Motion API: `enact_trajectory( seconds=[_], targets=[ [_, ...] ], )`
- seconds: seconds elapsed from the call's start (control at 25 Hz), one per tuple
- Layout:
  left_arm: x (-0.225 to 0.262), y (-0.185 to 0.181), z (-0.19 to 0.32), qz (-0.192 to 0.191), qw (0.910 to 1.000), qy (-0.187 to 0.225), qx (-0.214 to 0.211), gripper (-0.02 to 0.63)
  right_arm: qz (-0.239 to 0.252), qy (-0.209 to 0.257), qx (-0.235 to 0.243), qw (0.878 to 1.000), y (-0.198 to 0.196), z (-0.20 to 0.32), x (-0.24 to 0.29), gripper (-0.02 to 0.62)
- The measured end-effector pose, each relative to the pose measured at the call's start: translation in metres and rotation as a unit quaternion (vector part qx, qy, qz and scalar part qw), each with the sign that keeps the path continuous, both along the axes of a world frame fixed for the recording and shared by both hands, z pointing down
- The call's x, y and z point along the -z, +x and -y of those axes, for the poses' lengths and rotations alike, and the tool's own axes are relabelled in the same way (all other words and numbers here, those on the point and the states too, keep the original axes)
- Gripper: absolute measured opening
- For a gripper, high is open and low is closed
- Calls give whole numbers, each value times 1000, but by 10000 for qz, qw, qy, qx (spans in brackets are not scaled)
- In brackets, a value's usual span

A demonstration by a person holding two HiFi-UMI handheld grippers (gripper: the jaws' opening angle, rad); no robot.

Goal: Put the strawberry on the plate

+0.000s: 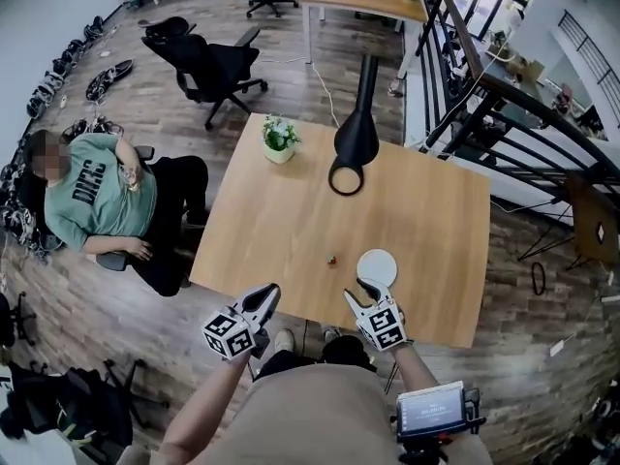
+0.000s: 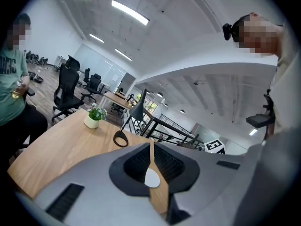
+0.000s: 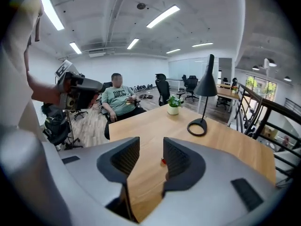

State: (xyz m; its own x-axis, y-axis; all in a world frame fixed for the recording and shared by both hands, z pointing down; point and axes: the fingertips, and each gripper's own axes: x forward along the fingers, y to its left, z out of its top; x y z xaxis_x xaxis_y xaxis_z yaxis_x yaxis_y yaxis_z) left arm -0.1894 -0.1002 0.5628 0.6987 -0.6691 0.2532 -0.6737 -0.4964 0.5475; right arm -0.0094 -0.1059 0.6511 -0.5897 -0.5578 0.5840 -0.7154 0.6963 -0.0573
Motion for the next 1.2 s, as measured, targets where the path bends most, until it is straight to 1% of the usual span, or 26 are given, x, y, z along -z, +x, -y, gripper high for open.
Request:
enact_trajectory(
  seconds=[0.08, 0.12, 0.16, 0.32, 0.52, 0.56, 0.72, 0.88, 1.08, 1.2],
  targets=[
    [-3, 3, 7, 64, 9998, 2, 164, 8, -39, -11, 184, 9998, 0, 10, -13, 140],
    [-4, 6, 10, 84, 9997, -6, 241, 20, -82, -40, 238, 9997, 1, 15, -22, 140],
    [-5, 8, 12, 102, 9995, -16, 314, 31, -131, -100, 283, 9995, 3, 19, -32, 140],
    [-9, 24, 21, 179, 9985, -64, 506, 31, -329, -358, 506, 9975, 10, 34, -67, 140],
    [-16, 50, 34, 275, 9984, -162, 470, 31, -608, -545, 839, 9931, 12, 58, -100, 143],
    [-18, 53, 35, 296, 9984, -188, 451, 31, -634, -590, 920, 9920, 10, 60, -107, 177],
    [-28, 62, 41, 417, 9979, -289, 392, 31, -717, -724, 1086, 9889, 1, 70, -137, 184],
    [-30, 64, 50, 504, 9971, -383, 424, 31, -890, -812, 1220, 9852, -10, 78, -166, 184],
    [-26, 64, 56, 585, 9960, -427, 528, 31, -1220, -1024, 1481, 9761, -22, 82, -210, 184],
    [-23, 62, 54, 606, 9951, -462, 635, 31, -1293, -1130, 1519, 9734, -27, 84, -231, 184]
  ],
)
